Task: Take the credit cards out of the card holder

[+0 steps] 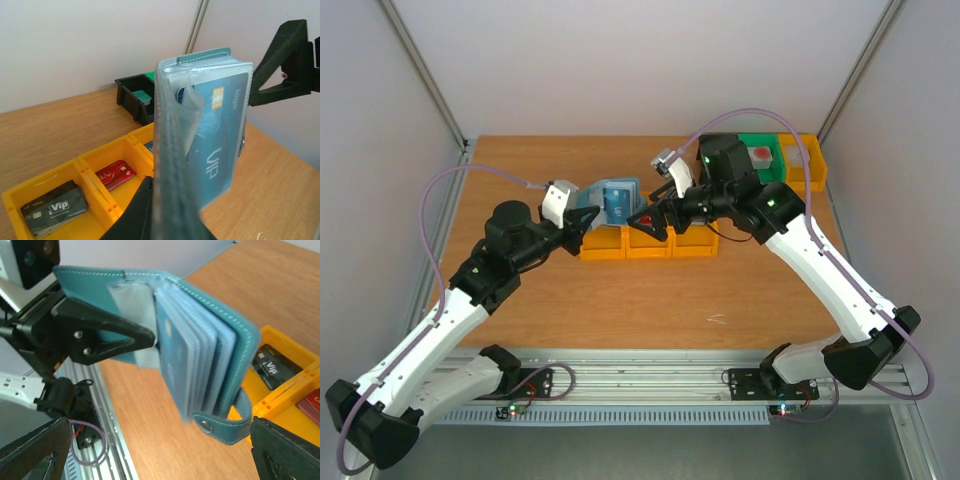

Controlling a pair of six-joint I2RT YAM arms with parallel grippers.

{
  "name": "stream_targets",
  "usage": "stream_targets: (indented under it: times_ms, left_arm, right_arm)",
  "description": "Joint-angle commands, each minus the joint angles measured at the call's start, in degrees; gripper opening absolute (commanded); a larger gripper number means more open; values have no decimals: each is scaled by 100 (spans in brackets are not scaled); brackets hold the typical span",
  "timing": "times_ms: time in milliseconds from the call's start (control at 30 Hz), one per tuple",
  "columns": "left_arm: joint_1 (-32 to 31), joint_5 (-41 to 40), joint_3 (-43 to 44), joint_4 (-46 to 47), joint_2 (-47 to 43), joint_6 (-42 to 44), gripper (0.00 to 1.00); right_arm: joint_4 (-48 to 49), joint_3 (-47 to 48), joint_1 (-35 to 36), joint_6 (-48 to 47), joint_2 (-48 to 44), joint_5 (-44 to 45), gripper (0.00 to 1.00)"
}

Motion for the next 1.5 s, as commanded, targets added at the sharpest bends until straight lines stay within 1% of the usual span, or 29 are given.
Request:
stream_targets:
  times_ms: [0, 100, 233, 367, 433, 467, 533, 633, 667, 700, 733, 767, 800, 833, 867, 900, 967, 1067, 1200, 1233, 1300, 1333, 1400, 1467]
  left_arm:
    - [22, -31, 8, 281, -178, 420, 0]
    - [18, 455, -28, 443, -264, 365, 0]
    - [18, 1335, -168, 737, -423, 216, 0]
    - [18, 1858, -238, 879, -513, 29, 0]
    - [22, 1995, -247, 924, -521, -92, 0]
    - [18, 2039, -247, 923, -516, -129, 0]
    - [22, 2099, -247, 1016, -504, -211, 0]
    - [18, 2097, -247, 1186, -479, -270, 0]
    - [18, 2067, -251, 1222, -481, -299, 0]
    - [18, 2013, -260, 1243, -475, -323, 0]
    - [18, 1923, -276, 1250, -485, -347, 0]
    - [20, 1702, -309, 1230, -497, -374, 3]
    - [18, 1477, -346, 1192, -514, -388, 14]
    - [18, 1223, -385, 1142, -532, -391, 27]
    - [18, 951, -421, 1077, -539, -390, 36]
    - [18, 710, -441, 1024, -541, -349, 42]
    - [18, 294, -464, 1013, -536, -257, 49]
    - [18, 133, -488, 867, -562, -48, 52]
    - [18, 555, -533, 923, -609, 171, 52]
    - [18, 731, -549, 1070, -609, 216, 50]
    - [18, 1151, -582, 1215, -588, 235, 45]
    - [10, 1366, -604, 1280, -581, 210, 43]
    - [-20, 1742, -639, 1392, -551, 141, 42]
    - [-71, 1968, -657, 1439, -491, -11, 40]
  right_arm:
    - [-252, 28, 17, -330, -93, -336, 99]
    - [-51, -31, 17, -191, 5, -277, 98]
    - [205, -55, 13, -230, 34, -338, 98]
    - [227, 16, 18, -277, 73, -608, 98]
    - [203, 45, 16, -312, 85, -914, 93]
    - [198, 44, 11, -327, 78, -1054, 88]
    - [183, 32, 13, -364, 59, -1287, 73]
    - [108, 30, 18, -394, 17, -1539, 33]
    - [94, 40, 13, -389, 13, -1599, 13]
    - [93, 28, 15, -363, -6, -1607, 3]
    - [97, 18, 17, -319, -23, -1593, 1]
    - [105, -11, 18, -288, -57, -1543, 1]
    - [121, -49, 18, -233, -70, -1396, 1]
    - [126, -76, 18, -127, -74, -1117, 1]
    - [101, -78, 5, -52, -55, -798, 1]
    - [29, -52, 11, 52, -4, -424, 1]
    - [-219, 73, 16, 392, 138, 590, 1]
    - [-668, 291, 84, 976, 402, 2351, 1]
    - [-1262, 780, 544, 1274, 826, 4635, 1]
    - [-1370, 915, 666, 1298, 954, 4918, 1]
    - [-1485, 1163, 860, 1290, 1196, 5065, 1]
    - [-1507, 1278, 936, 1262, 1285, 4966, 1]
    - [-1474, 1479, 1104, 1150, 1420, 4650, 1]
    - [-1389, 1608, 1286, 1092, 1523, 4437, 1]
